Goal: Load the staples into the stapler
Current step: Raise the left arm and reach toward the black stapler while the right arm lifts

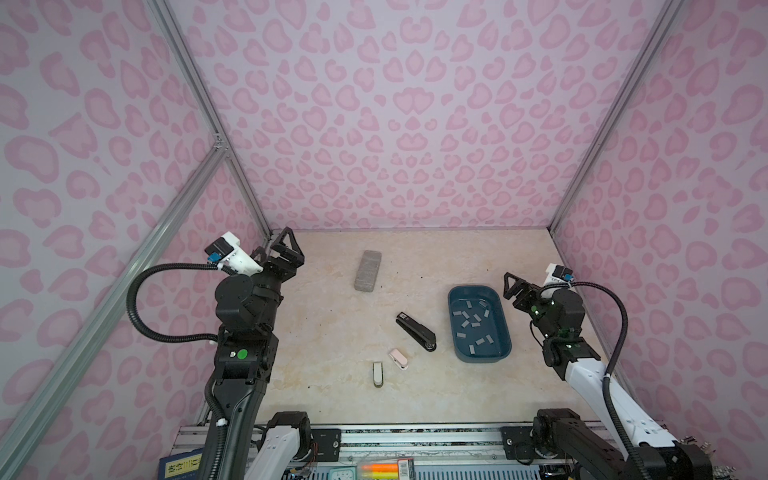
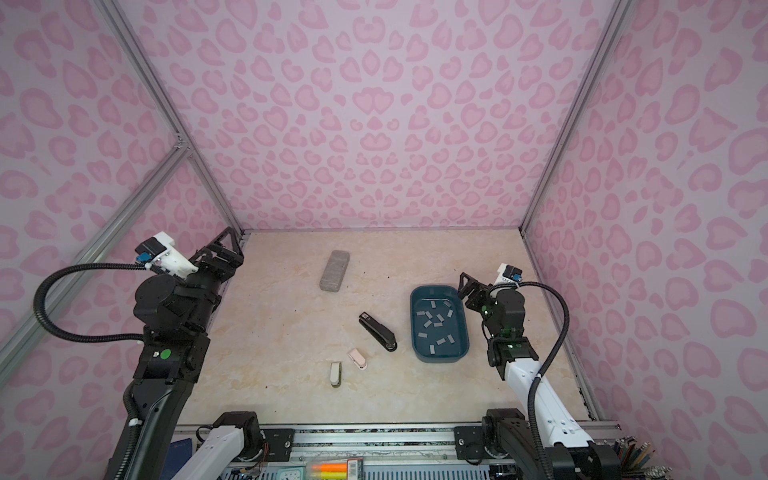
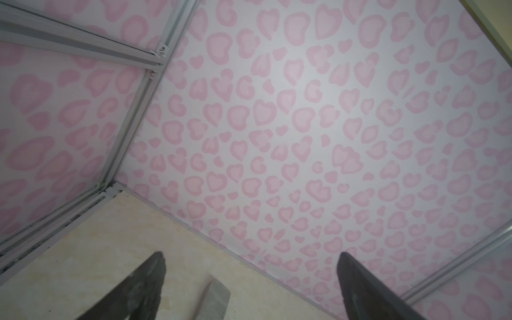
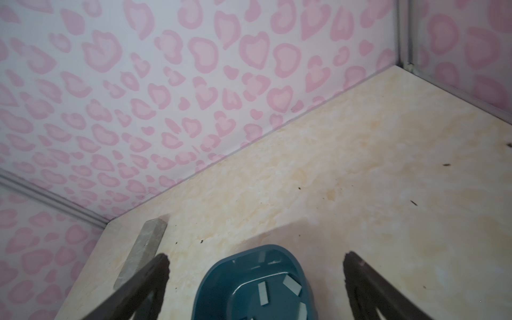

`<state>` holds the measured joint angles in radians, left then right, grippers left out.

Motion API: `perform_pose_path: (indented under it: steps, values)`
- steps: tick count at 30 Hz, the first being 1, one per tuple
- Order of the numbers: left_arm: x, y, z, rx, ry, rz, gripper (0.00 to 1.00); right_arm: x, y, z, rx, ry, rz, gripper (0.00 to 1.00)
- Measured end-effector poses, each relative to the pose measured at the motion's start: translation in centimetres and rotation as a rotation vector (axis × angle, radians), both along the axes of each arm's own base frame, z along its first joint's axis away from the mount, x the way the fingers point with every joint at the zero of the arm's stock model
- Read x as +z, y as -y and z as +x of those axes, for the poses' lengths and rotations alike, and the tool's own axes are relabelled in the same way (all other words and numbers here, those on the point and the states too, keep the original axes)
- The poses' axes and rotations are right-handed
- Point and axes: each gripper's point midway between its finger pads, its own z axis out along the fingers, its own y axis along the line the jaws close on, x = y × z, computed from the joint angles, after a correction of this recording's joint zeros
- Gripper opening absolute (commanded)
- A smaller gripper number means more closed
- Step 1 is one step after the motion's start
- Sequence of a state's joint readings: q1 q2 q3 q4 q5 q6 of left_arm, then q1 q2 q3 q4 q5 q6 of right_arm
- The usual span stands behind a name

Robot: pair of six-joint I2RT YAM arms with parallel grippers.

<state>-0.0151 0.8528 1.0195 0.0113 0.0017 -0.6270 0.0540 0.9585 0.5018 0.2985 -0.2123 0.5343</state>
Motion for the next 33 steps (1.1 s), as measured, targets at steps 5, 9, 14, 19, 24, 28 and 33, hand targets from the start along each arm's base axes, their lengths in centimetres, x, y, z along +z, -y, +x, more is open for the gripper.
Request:
perform_pose_path:
  steps: [5,9,14,19,24,28,33]
  values:
    - [1.0,2.7,4.3,-0.15,-0.056,0.102,0.97,0.8,-3.1,-1.4,0.114,0.024,-0.035,0.98]
    - [-1.4,2.6,6.8,-0.155,-0.14,0.119,0.97,2.0,-4.6,-2.4,0.159,0.076,-0.06,0.98]
    - [-3.3,2.0,8.1,-0.168,-0.18,0.138,0.97,1.8,-4.3,-2.7,0.134,0.082,-0.076,0.98]
    - [-5.6,5.8,9.1,-0.284,-0.176,0.325,0.95,-0.6,-4.5,-2.8,0.132,0.032,-0.059,0.98]
    - [-9.6,13.1,8.0,-0.536,-0.144,0.609,0.97,-0.1,-4.2,-3.0,0.121,0.056,-0.084,0.98]
    - [-11.7,18.4,4.6,-0.84,-0.022,0.801,0.97,-0.1,-4.3,-3.1,0.132,0.06,-0.105,0.98]
    - [-13.0,22.0,0.6,-1.019,0.1,0.93,0.97,0.1,-4.7,-2.5,0.146,0.04,-0.12,0.98]
